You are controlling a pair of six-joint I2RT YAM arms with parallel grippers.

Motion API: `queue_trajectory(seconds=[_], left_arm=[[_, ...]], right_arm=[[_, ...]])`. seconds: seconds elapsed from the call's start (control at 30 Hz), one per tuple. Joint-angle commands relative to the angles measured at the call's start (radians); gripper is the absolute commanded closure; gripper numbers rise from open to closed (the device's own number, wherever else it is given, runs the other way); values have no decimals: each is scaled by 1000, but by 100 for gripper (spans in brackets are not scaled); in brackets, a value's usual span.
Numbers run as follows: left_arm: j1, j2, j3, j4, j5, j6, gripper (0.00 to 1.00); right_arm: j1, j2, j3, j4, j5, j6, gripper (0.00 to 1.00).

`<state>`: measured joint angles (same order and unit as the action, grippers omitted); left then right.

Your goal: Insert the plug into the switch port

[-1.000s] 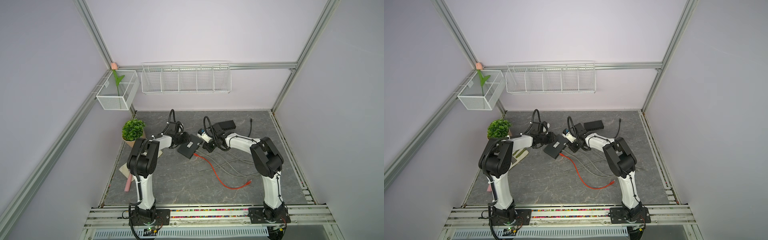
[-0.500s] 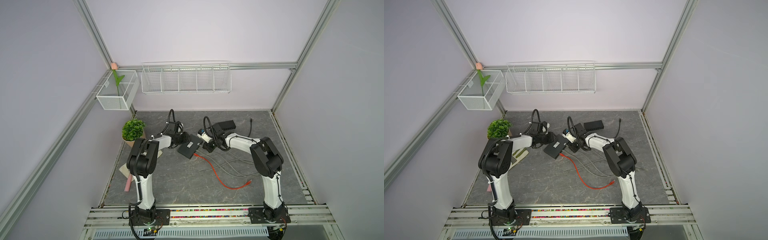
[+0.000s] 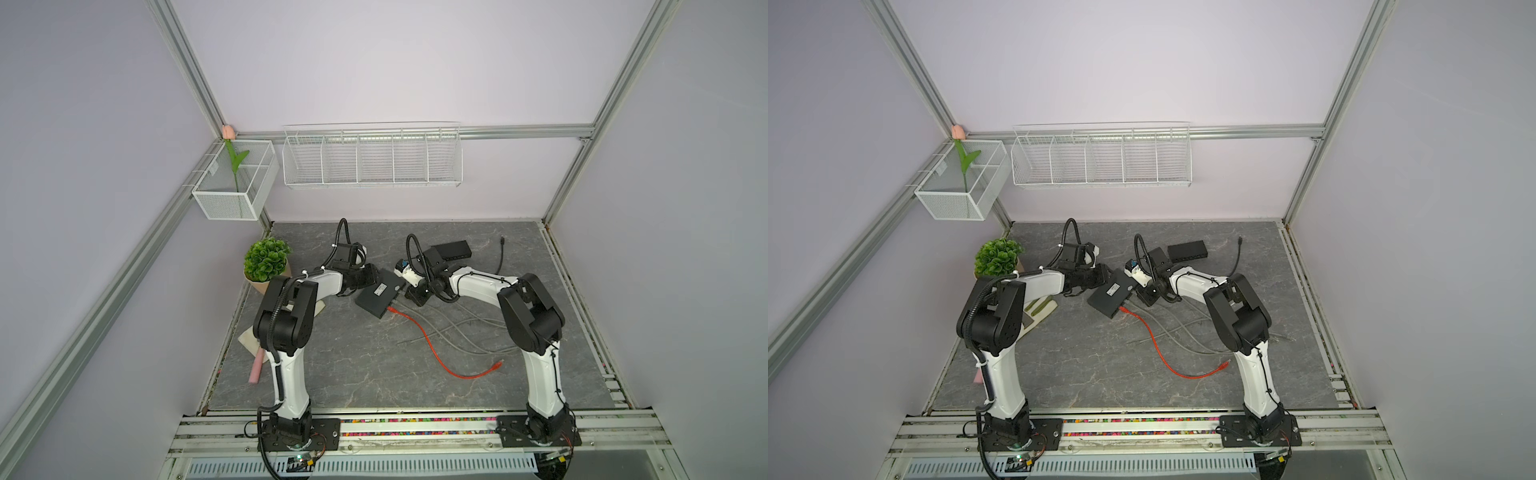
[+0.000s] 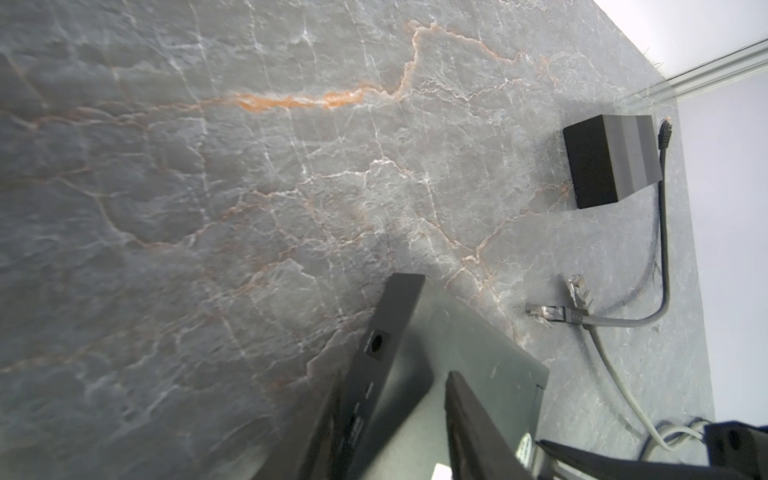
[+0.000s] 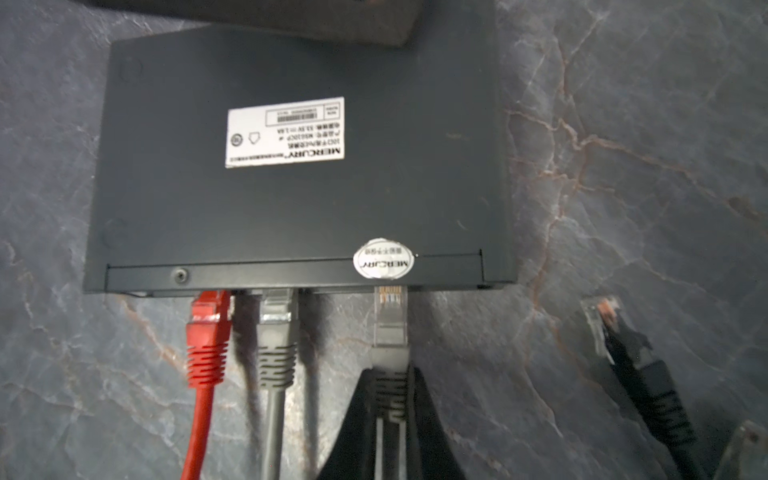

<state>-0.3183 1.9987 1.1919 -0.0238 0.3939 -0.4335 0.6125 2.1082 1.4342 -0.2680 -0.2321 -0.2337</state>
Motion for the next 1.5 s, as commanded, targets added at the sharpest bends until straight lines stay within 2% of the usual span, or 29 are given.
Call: queue_trajectory(seconds=[0.0,0.53,1.17,1.47], left_arm=[[-4,1,5,9,39,-4,58],[-5,26,6,-2,78,29,60],[-90,60,95,-122,116,153,60],[-109,76,102,-141,124,181,61]], right_arm=[[2,25,3,32,12,-18,93],[6,3,-5,116,-10,-19,93],[19,102,167,55,-31,-68,93],[19,108,166,127,-54,-79,93]])
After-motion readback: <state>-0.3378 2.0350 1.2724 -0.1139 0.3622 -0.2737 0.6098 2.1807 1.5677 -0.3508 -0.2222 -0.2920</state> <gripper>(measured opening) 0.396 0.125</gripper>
